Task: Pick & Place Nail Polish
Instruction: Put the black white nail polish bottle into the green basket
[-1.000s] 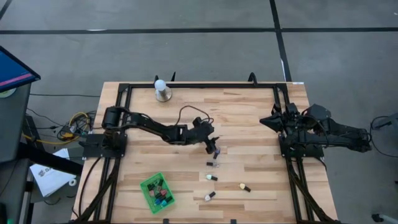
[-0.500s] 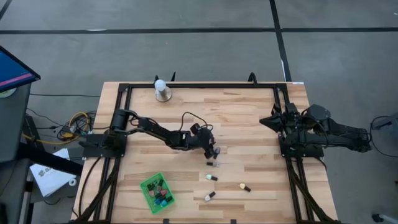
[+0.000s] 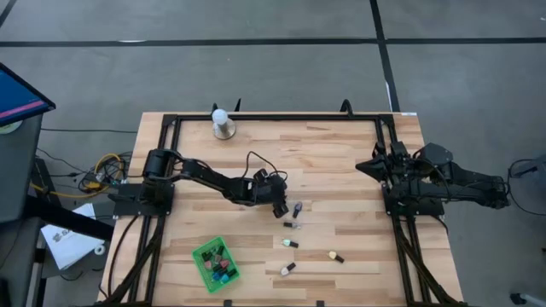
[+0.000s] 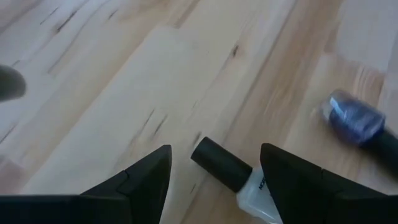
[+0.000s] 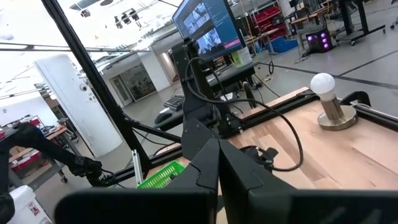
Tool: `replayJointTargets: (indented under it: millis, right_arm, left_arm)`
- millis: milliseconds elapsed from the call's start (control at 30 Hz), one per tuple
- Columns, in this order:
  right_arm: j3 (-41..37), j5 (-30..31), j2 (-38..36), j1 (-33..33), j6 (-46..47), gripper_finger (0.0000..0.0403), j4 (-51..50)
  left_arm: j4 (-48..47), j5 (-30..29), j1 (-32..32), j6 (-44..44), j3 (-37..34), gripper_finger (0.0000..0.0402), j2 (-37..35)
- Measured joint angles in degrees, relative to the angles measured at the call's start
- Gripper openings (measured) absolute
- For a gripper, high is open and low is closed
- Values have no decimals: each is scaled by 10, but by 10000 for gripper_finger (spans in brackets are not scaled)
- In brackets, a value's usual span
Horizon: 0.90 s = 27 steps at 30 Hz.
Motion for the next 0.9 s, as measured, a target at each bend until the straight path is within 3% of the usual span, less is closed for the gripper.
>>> replayJointTargets:
  millis: [433,633,800,900]
  right_arm:
    - [0,0,0,0,-2,0,-16]
    - [0,0,0,0,-2,0,-25]
    - [0,0,0,0,-11,0,-31]
    - [0,0,0,0,-12,0,-30]
  left_arm:
    - [-113,36,-9,-2,-2,241,-34]
    - [-119,29,-12,-14,-1,241,-61]
    - [-141,29,-14,46,-1,241,-96]
    - [-160,18,-17,23,-1,241,-131]
